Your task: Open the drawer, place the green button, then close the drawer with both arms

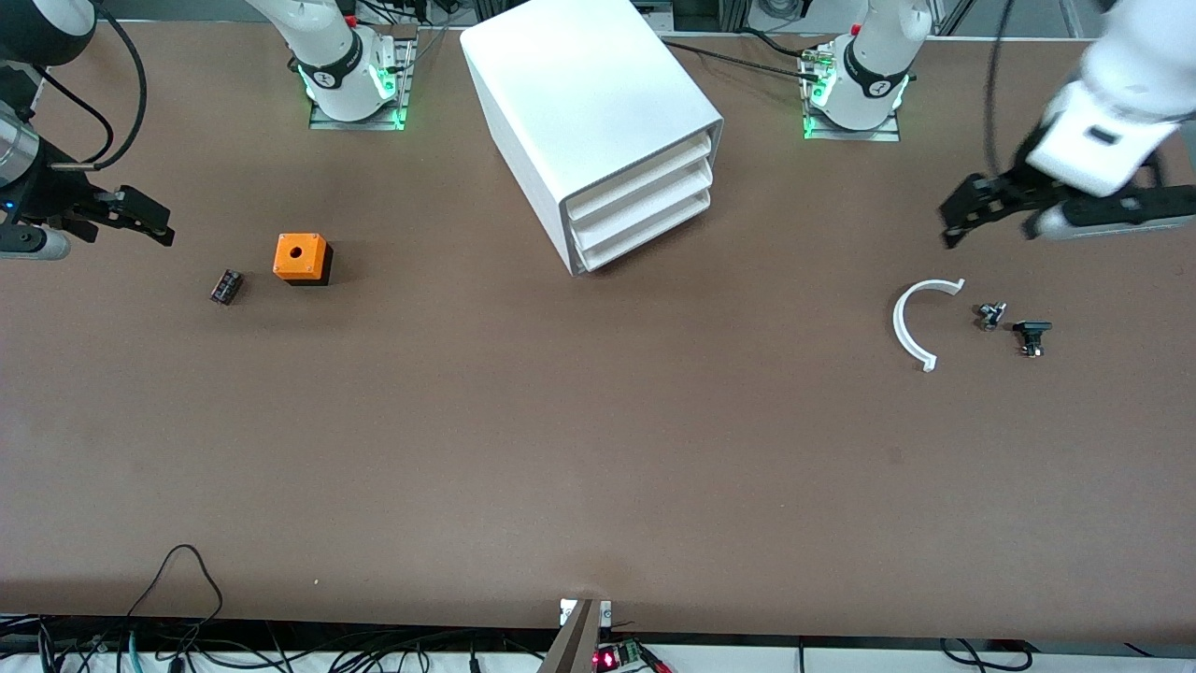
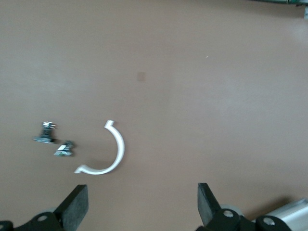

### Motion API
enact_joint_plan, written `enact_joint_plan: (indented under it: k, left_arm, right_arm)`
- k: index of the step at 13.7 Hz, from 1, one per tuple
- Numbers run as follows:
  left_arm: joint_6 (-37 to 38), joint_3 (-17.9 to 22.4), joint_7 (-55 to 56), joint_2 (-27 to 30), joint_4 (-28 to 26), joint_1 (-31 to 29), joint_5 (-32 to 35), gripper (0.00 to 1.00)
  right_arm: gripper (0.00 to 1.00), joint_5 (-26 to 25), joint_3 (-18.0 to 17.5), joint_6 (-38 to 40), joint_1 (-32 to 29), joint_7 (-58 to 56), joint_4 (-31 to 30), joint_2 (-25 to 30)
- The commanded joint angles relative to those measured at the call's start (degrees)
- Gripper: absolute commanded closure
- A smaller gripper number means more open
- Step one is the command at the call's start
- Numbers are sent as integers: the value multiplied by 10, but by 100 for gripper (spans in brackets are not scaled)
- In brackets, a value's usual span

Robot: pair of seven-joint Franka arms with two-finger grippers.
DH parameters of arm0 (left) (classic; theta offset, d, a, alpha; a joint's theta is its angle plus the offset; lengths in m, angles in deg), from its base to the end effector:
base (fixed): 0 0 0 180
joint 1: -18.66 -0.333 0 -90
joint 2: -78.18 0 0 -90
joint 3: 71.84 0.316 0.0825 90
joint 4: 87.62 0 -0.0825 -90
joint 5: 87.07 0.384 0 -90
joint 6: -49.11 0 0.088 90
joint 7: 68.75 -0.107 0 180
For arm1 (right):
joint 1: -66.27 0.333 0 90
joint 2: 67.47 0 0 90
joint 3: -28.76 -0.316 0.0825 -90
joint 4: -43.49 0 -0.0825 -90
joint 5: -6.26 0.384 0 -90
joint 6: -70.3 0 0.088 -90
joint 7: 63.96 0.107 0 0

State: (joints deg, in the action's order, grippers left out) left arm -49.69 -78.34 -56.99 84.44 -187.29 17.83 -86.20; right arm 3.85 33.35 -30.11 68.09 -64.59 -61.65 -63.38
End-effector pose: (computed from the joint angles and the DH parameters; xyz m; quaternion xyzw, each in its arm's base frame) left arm 0.5309 -0.0545 0.6170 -0.9974 -0.0523 -0.0482 0.0065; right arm 0.5384 -0.0310 0.5534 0.9997 -0.0146 -0.0062 0.0176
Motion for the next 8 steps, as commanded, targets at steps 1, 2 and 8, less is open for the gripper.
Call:
enact_joint_plan:
  k: [1,2,8]
  left_arm:
    - [44,42,-81,0,28,3,-8,0]
    - [43,43,-90,-2,24,2,-8,0]
    - [37,38,-91,-24,25,5,-6,0]
  right_arm:
    - [0,7,2,5,-1,-9,5,2]
    - [0,7,2,6,-1,-10,5,5]
    - [0,9,2,12,-1,-2,5,7]
